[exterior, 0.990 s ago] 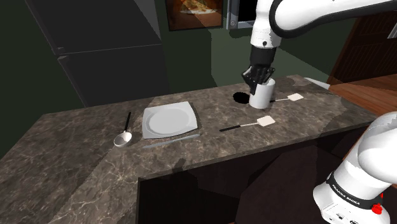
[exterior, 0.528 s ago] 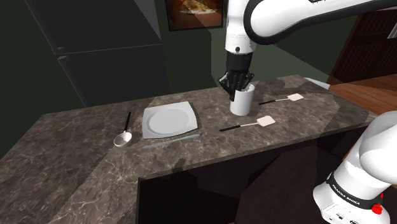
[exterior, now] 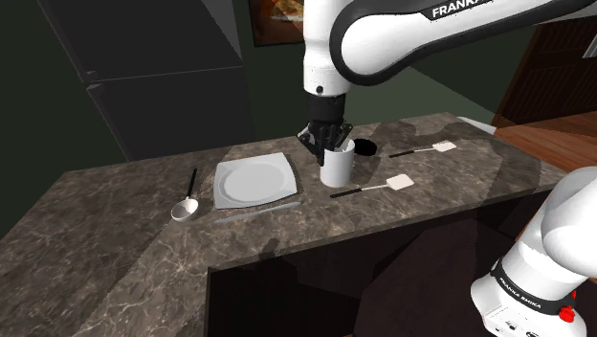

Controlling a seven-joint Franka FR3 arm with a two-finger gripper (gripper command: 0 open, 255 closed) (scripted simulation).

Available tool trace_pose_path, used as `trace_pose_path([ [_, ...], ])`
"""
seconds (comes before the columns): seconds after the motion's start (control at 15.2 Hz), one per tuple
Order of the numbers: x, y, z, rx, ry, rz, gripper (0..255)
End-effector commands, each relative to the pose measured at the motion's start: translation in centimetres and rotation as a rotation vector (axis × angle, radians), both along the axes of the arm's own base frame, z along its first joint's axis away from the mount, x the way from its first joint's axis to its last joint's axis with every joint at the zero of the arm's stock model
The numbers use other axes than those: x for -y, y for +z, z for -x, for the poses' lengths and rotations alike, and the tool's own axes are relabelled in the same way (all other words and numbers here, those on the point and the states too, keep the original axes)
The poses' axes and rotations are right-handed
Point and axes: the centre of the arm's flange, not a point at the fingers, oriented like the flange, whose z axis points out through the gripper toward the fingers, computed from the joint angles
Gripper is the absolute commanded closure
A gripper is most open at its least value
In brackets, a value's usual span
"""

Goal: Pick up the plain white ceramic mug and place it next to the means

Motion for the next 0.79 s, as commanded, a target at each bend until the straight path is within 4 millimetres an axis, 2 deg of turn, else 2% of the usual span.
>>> trace_pose_path([
  [0.0,0.0,-1.0,-0.1,0.001,-0.001,0.0,255],
  [0.73,0.0,-6.8,-0.1,0.001,-0.001,0.0,255],
])
